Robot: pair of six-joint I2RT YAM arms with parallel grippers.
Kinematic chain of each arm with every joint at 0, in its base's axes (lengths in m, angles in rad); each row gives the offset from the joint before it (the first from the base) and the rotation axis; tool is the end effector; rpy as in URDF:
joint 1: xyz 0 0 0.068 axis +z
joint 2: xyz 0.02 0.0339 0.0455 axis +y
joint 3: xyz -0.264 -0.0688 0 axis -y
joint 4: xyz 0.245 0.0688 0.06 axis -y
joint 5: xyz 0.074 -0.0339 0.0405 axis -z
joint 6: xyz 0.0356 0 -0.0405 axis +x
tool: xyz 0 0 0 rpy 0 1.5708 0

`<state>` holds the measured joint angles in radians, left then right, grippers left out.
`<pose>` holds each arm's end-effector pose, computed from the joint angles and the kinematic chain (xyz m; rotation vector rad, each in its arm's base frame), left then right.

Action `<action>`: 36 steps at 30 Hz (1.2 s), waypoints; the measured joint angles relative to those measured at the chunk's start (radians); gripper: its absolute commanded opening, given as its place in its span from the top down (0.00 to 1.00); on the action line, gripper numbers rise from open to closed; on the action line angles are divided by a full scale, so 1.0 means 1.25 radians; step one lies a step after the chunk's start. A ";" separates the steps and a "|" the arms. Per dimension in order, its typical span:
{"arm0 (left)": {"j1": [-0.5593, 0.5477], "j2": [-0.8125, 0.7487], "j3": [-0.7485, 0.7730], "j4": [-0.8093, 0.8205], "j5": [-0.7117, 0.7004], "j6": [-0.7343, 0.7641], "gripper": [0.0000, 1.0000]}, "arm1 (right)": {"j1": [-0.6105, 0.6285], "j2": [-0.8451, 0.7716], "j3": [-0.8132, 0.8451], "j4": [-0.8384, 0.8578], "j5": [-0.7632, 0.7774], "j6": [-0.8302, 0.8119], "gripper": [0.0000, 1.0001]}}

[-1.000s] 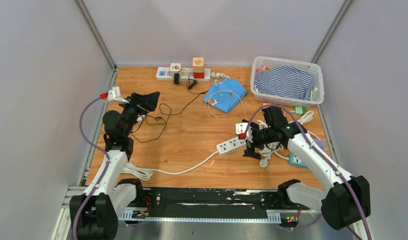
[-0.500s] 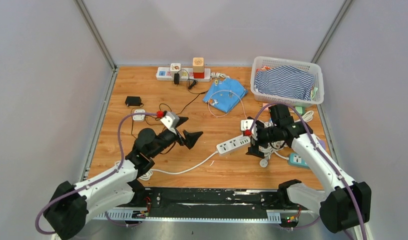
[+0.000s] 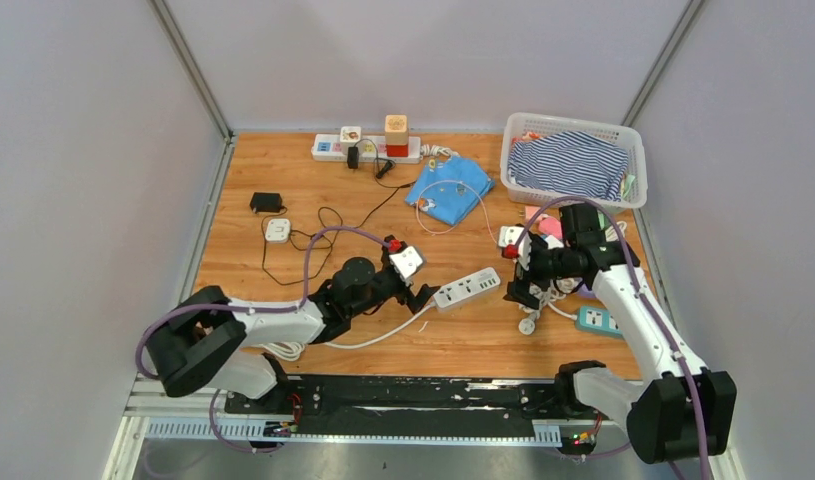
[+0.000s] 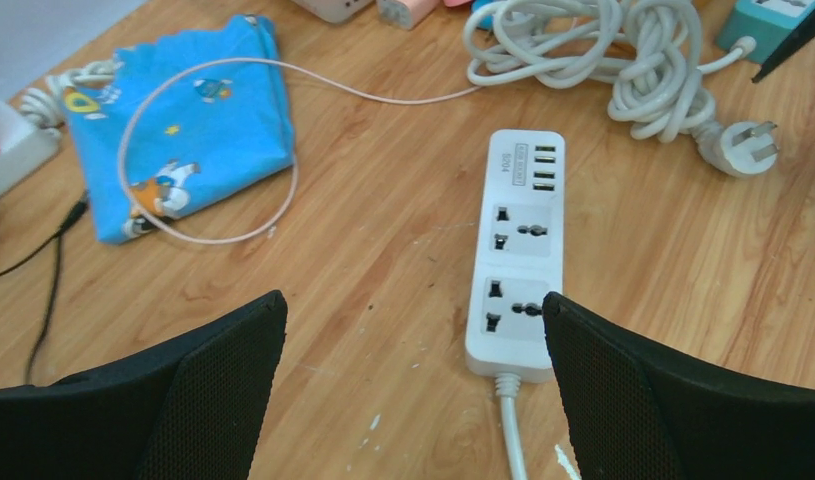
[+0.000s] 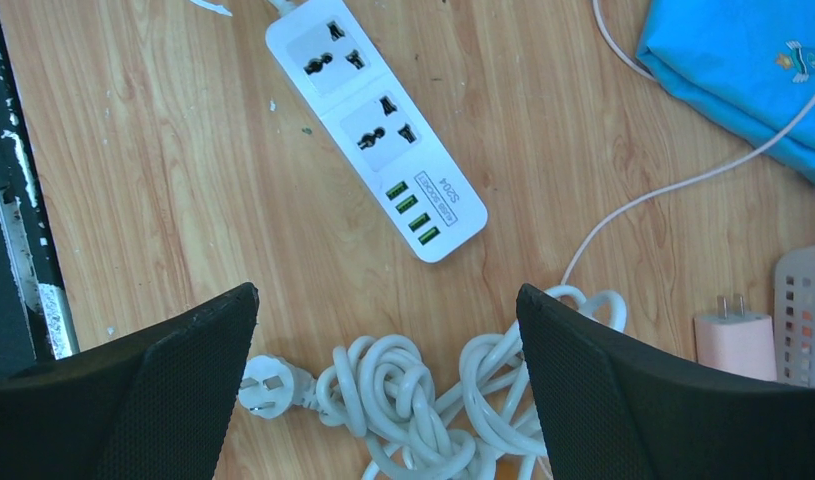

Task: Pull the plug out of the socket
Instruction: Move the socket to the center of the board.

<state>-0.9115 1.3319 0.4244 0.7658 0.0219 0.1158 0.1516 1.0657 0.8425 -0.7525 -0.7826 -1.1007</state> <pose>0.1612 -0.2093 0.1984 0.8746 1.5164 -0.6060 0.1940 0.0550 0.2666 -1.5340 1.6400 0.5054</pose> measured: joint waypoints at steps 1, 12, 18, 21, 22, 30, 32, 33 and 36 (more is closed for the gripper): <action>0.000 0.019 0.003 0.009 0.008 -0.005 0.00 | -0.008 0.000 0.000 0.000 0.002 0.000 0.00; -0.048 0.215 0.103 0.039 0.034 -0.099 0.00 | -0.063 0.067 0.021 -0.002 0.027 0.026 0.00; -0.142 0.254 0.175 -0.016 -0.097 -0.057 0.00 | -0.105 0.088 0.024 -0.002 0.037 0.038 0.00; -0.170 0.286 0.200 -0.031 -0.183 -0.023 0.00 | -0.138 0.095 0.024 -0.002 0.038 0.045 0.00; -0.181 0.298 0.205 -0.035 -0.220 -0.007 0.00 | -0.148 0.098 0.024 -0.002 0.038 0.046 0.00; -0.231 0.374 0.234 -0.064 -0.359 0.067 0.00 | -0.190 0.122 0.024 -0.002 0.039 0.052 0.00; -0.230 0.374 0.234 -0.066 -0.366 0.072 0.01 | -0.197 0.130 0.024 -0.002 0.039 0.052 0.00; -0.230 0.374 0.235 -0.066 -0.367 0.073 0.02 | -0.201 0.133 0.024 -0.002 0.039 0.052 0.00; -0.231 0.379 0.238 -0.066 -0.356 0.076 0.05 | -0.210 0.139 0.024 -0.002 0.039 0.052 0.00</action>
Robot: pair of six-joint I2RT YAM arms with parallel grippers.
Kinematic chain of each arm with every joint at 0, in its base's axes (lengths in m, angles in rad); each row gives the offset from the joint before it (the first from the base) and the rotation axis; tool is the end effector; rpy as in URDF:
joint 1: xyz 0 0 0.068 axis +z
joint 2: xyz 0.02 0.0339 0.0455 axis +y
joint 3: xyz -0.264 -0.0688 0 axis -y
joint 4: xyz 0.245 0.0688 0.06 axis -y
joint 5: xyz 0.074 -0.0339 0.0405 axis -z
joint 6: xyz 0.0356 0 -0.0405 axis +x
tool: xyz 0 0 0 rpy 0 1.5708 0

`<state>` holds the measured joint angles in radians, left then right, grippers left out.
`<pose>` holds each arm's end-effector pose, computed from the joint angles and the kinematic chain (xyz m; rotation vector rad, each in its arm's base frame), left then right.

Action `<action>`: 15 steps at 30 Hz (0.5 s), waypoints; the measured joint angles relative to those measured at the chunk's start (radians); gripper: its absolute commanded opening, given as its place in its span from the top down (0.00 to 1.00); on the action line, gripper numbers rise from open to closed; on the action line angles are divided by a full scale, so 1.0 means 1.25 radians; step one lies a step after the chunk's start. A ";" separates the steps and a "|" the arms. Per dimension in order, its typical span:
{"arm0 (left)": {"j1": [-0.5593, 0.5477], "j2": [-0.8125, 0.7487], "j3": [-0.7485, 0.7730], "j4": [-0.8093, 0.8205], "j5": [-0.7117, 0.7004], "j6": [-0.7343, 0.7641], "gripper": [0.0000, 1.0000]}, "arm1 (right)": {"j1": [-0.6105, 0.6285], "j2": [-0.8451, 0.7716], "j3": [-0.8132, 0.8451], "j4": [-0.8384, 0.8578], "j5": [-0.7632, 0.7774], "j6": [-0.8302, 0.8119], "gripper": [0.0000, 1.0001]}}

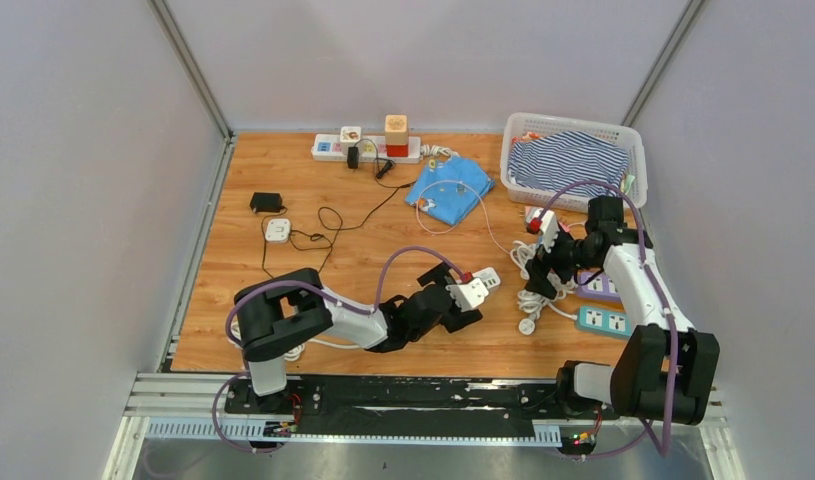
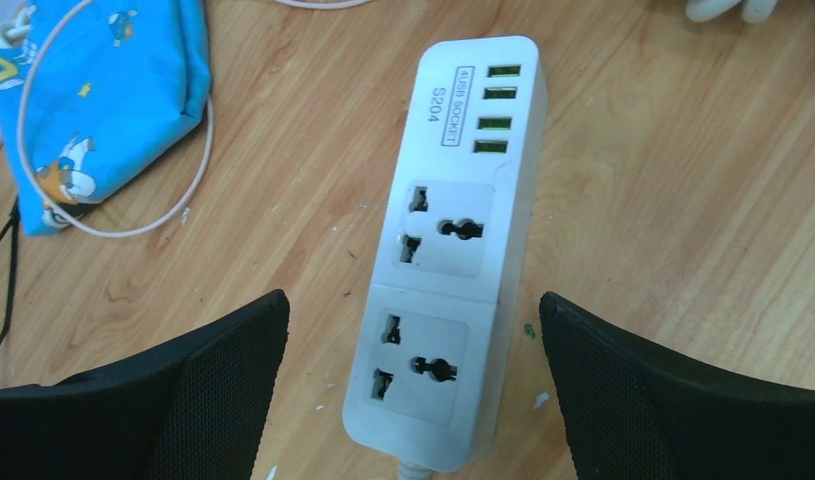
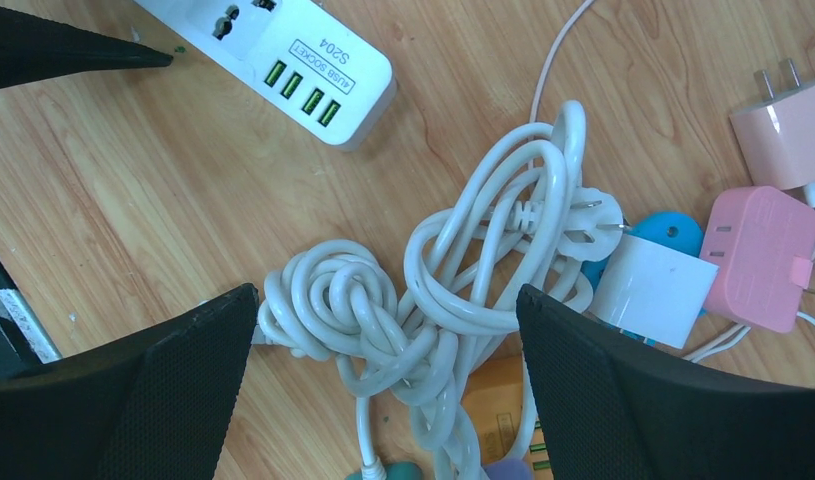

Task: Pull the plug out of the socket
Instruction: Move the socket to the center of the board.

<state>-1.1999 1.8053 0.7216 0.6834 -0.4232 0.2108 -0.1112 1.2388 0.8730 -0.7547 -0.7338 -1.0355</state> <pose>0.1394 -0.3182 0.1404 1.0378 1.6410 -0.2412 0.2292 -0.0016 0.2411 -1.2279 2.0029 0.4648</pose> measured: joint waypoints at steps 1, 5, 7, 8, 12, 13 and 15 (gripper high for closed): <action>0.000 0.003 0.001 0.000 0.006 0.000 0.06 | -0.003 0.000 0.000 0.000 0.000 0.000 0.00; 0.000 0.016 0.002 -0.007 0.040 0.002 0.11 | -0.016 0.000 0.000 0.000 0.000 0.000 0.00; 0.000 0.023 0.005 -0.017 0.062 0.001 0.14 | -0.023 0.000 0.000 0.000 0.000 0.000 0.00; 0.000 0.027 0.009 -0.020 0.070 0.000 0.16 | -0.026 0.000 0.000 0.000 -0.001 0.000 0.00; 0.009 0.038 0.027 -0.029 0.117 -0.006 0.23 | -0.035 0.000 0.000 0.000 -0.001 -0.001 0.00; 0.014 0.038 0.027 -0.029 0.130 -0.008 0.24 | -0.037 0.000 0.000 0.000 -0.002 -0.001 0.00; 0.027 0.038 0.028 -0.029 0.157 -0.017 0.28 | -0.039 0.000 0.000 0.000 -0.001 -0.001 0.00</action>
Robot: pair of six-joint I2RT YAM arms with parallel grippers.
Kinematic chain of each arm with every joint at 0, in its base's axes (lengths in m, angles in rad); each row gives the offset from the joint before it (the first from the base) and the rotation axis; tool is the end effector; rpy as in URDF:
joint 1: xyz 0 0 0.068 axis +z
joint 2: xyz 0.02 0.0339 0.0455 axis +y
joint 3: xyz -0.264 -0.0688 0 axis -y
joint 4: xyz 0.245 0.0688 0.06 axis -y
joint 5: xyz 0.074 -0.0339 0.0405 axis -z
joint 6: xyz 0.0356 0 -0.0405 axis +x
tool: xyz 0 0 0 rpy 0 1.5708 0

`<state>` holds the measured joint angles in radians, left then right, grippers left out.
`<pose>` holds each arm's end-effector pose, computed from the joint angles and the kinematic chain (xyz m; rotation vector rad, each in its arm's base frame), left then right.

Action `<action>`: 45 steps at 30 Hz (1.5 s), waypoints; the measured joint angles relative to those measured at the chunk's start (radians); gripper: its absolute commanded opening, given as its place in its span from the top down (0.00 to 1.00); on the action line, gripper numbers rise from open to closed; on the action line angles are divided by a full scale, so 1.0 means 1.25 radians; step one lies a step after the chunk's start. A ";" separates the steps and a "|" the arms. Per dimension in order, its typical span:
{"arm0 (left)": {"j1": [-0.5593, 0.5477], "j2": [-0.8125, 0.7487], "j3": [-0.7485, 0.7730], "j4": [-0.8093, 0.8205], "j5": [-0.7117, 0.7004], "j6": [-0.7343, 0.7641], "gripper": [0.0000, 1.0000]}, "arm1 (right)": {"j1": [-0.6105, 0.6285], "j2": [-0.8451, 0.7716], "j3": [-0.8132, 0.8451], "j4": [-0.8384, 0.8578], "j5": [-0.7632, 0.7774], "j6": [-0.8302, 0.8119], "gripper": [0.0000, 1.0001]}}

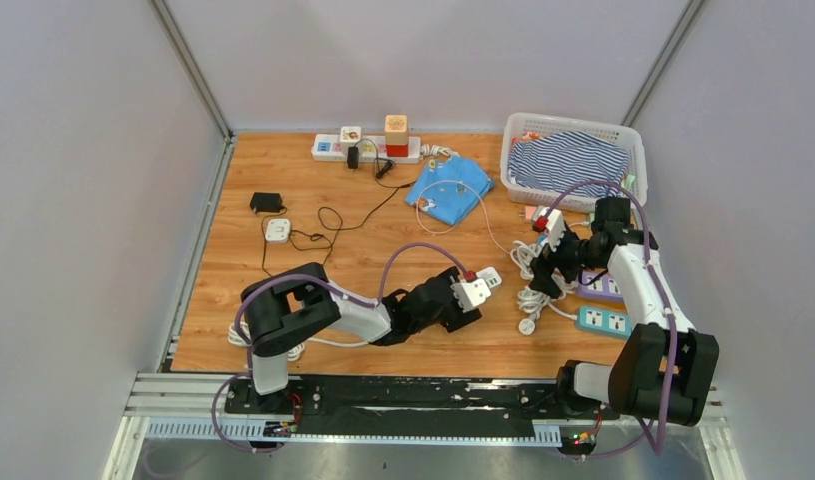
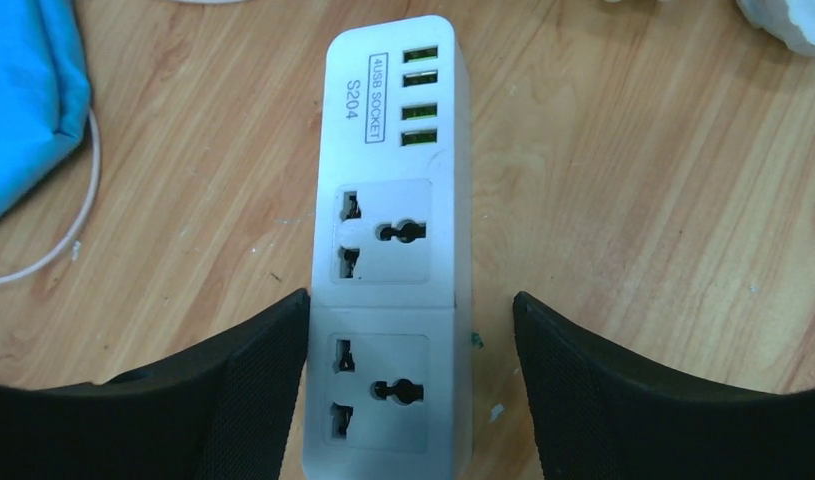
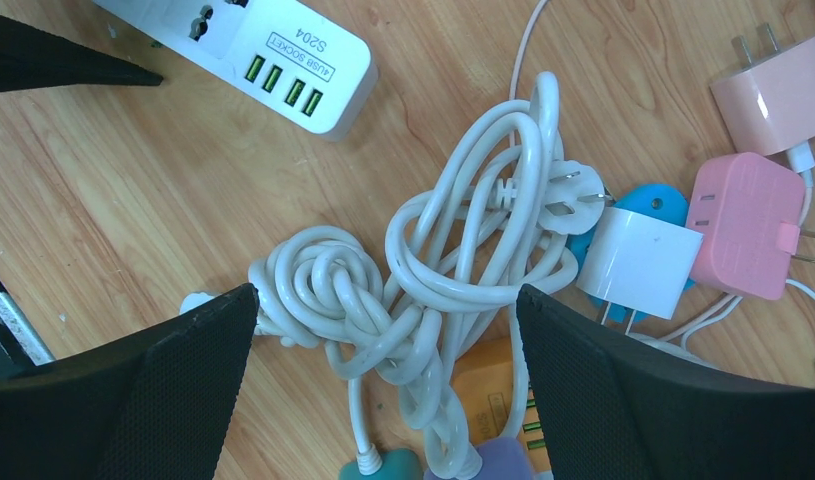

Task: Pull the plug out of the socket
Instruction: Move the socket to the center of the board.

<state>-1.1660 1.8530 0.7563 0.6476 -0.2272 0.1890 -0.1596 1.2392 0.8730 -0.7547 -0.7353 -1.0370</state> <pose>0.1478 -0.3247 0.1293 1.1559 1.6682 -0.3928 0.2289 -0.0127 0.2410 -1.1779 2.0261 0.4421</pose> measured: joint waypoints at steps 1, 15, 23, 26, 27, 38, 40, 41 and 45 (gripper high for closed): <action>0.010 0.001 0.000 -0.002 0.016 -0.006 0.29 | -0.001 0.000 0.000 0.000 0.000 0.000 0.00; 0.052 0.005 0.002 -0.001 0.104 -0.059 0.84 | -0.005 0.004 0.000 0.000 0.000 -0.001 0.00; 0.065 0.005 0.000 0.007 0.099 -0.089 1.00 | -0.009 0.004 0.000 0.000 0.000 -0.002 0.00; 0.070 0.005 -0.012 0.026 0.076 -0.099 1.00 | -0.011 0.004 0.000 0.000 0.000 -0.002 0.00; 0.072 0.004 -0.016 0.034 0.066 -0.104 1.00 | -0.011 0.005 0.000 0.000 0.000 -0.002 0.00; 0.103 -0.023 -0.042 0.034 -0.101 -0.130 1.00 | -0.013 0.015 0.000 0.000 -0.001 -0.002 0.00; 0.110 -0.036 -0.044 0.030 -0.134 -0.130 1.00 | -0.014 0.017 0.000 0.000 -0.001 -0.002 0.00; 0.115 -0.044 -0.047 0.028 -0.149 -0.131 1.00 | -0.015 0.018 0.000 0.000 -0.001 -0.002 0.00; 0.136 -0.078 -0.056 0.016 -0.186 -0.137 1.00 | -0.018 0.023 0.000 0.000 -0.001 -0.002 0.00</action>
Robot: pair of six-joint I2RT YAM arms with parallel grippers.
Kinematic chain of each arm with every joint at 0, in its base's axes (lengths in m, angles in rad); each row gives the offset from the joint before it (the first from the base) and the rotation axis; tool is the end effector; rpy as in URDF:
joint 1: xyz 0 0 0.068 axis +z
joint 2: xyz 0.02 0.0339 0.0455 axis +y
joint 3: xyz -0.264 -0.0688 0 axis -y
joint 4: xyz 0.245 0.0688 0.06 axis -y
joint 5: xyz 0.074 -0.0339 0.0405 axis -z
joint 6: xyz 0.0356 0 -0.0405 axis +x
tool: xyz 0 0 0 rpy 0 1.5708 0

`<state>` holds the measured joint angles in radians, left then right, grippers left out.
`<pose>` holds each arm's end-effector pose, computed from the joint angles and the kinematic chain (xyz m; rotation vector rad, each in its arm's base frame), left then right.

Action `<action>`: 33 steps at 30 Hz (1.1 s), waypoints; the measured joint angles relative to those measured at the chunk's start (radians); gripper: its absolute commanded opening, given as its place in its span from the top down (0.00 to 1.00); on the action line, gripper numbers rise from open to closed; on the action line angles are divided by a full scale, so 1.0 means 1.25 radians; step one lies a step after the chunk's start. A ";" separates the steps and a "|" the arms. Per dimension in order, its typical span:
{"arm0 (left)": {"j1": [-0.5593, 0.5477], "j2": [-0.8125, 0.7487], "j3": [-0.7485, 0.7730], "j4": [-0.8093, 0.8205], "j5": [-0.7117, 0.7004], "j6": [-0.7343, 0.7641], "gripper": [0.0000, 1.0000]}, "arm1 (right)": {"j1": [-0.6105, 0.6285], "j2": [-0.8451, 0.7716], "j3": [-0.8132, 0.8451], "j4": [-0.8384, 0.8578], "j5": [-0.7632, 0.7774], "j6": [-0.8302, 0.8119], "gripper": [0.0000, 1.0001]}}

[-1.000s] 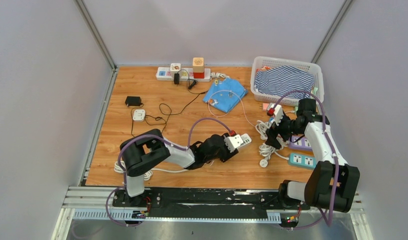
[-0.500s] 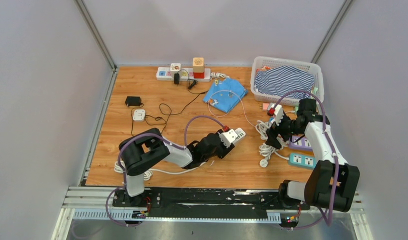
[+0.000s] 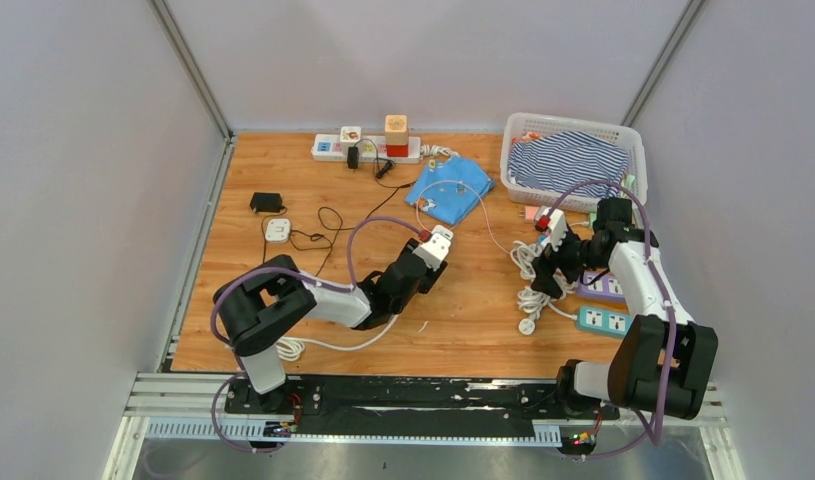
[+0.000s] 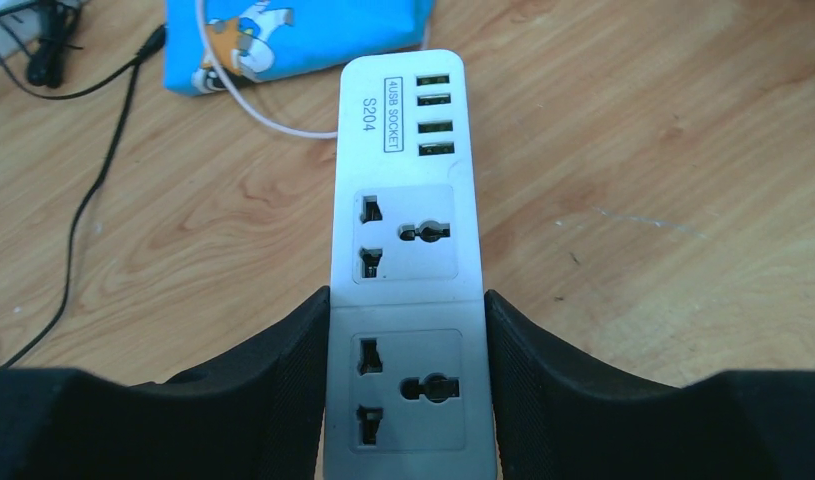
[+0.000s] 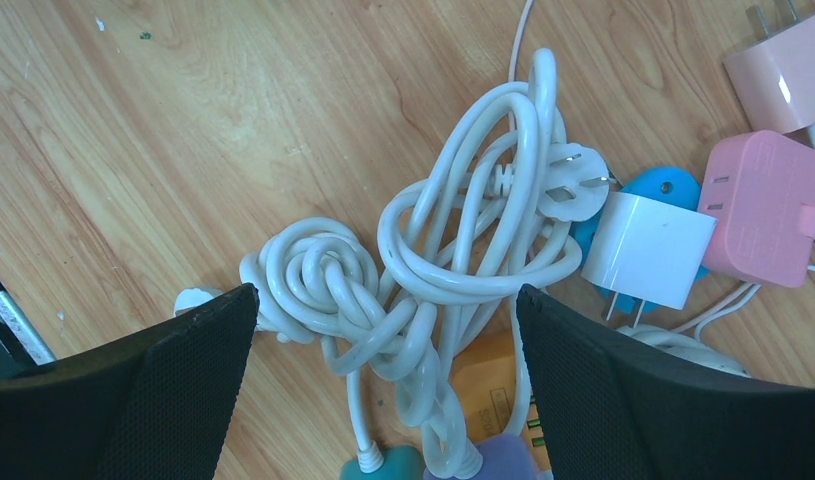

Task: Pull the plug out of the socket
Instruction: Move the socket to the center of the board.

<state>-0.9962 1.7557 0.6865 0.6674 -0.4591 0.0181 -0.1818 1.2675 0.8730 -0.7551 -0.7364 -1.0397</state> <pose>0.1961 -0.2738 0.1456 0.6700 1.8144 -0.1998 0.2319 -0.0183 0.2351 -1.1537 2.0566 0.4547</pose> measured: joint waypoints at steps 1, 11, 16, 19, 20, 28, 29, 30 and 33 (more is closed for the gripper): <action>0.004 -0.006 -0.001 -0.002 -0.005 -0.004 1.00 | -0.001 0.002 0.000 0.000 0.000 0.000 0.00; 0.100 -0.126 -0.060 -0.035 -0.011 -0.058 1.00 | -0.035 0.007 0.000 0.000 0.002 0.000 0.00; 0.241 -0.269 -0.117 -0.055 0.019 -0.104 1.00 | -0.038 0.006 0.000 0.000 0.000 -0.001 0.00; 0.339 -0.327 -0.131 -0.060 0.043 -0.139 1.00 | -0.038 0.000 0.000 0.000 -0.004 -0.003 0.00; 0.368 -0.335 -0.131 -0.064 0.051 -0.148 1.00 | -0.038 -0.004 0.000 0.000 -0.005 -0.004 0.00; 0.549 -0.315 -0.117 -0.145 0.065 -0.236 1.00 | -0.038 -0.021 0.000 0.000 -0.020 -0.006 0.00; 0.553 -0.305 -0.113 -0.152 0.061 -0.246 1.00 | -0.038 -0.021 0.000 0.000 -0.021 -0.007 0.00; 0.555 -0.293 -0.107 -0.158 0.056 -0.256 1.00 | -0.038 -0.022 0.000 0.000 -0.022 -0.007 0.00; 0.558 -0.254 -0.090 -0.167 0.044 -0.277 1.00 | -0.038 -0.022 0.000 0.000 -0.027 -0.008 0.00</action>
<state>-0.2989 1.4380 0.5735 0.4587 -0.4038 -0.3279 -0.2298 1.2404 0.8726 -0.7551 -0.7704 -1.0496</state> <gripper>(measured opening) 0.534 0.999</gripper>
